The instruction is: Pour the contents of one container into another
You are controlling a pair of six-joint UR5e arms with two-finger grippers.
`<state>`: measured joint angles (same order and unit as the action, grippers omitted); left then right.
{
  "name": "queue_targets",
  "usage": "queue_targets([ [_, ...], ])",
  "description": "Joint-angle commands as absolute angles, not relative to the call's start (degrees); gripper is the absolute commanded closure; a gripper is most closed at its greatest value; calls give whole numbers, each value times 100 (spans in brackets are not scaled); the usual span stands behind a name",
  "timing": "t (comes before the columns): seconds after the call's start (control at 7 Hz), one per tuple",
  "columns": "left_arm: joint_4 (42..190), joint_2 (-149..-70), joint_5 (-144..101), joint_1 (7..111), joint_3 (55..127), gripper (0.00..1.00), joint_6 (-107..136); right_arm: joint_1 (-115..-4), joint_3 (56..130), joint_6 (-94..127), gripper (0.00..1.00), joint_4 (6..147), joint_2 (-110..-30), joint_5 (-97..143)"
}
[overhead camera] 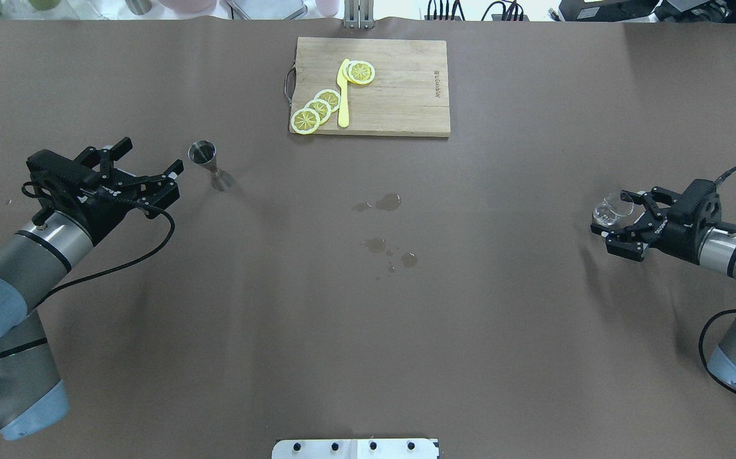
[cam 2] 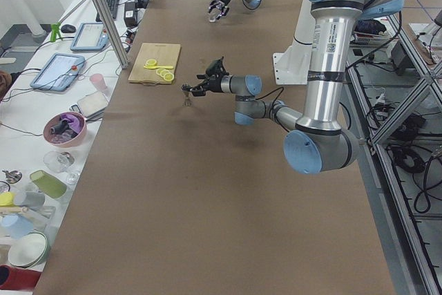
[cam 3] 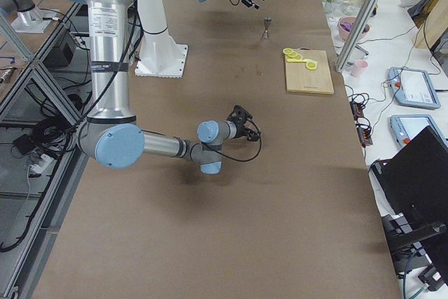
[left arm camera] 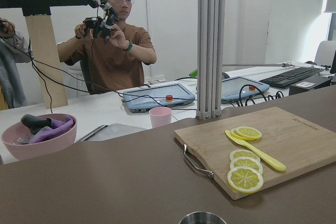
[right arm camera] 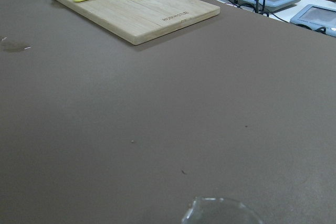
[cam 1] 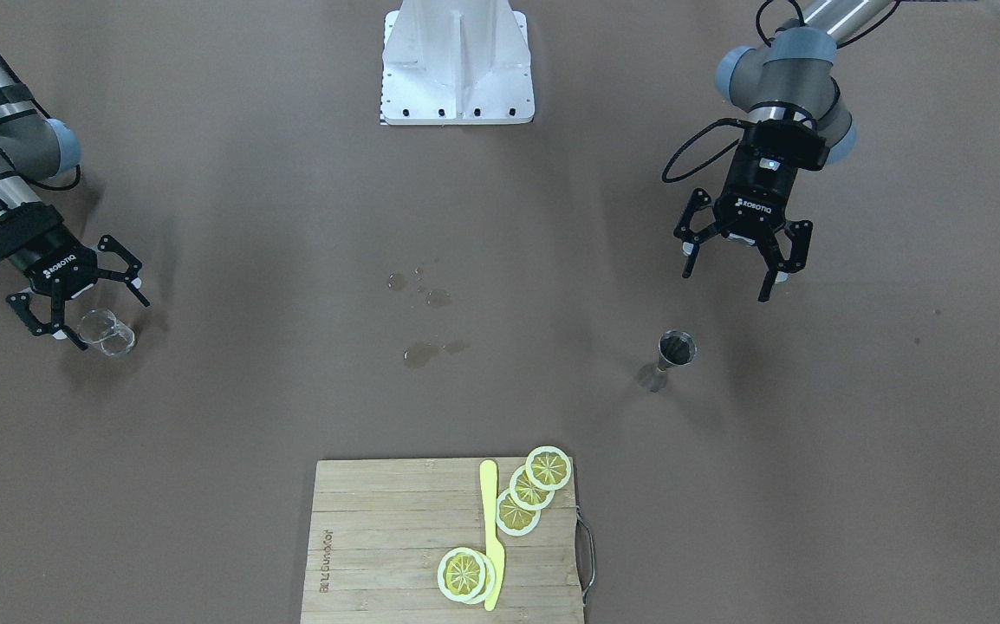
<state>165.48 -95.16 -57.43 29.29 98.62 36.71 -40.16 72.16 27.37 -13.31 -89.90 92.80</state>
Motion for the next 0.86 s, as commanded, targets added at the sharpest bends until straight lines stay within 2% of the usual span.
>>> queue_targets([
  [0.0, 15053, -9238, -5939, 3241, 10790, 2, 3674, -4182, 7251, 2742, 0, -1310, -9018, 9386],
  [0.43, 14066, -9167, -8854, 4687, 11057, 2, 3648, -5375, 7321, 2751, 0, -820, -8921, 10613],
  [0.57, 13967, -9254, -10408, 5581, 10630, 2, 3595, -5683, 7461, 2760, 0, -548, -8886, 10869],
  [0.71, 13957, -9220, -10981, 5886, 10452, 2, 3499, -5800, 7740, 2760, 0, -206, -8921, 11116],
])
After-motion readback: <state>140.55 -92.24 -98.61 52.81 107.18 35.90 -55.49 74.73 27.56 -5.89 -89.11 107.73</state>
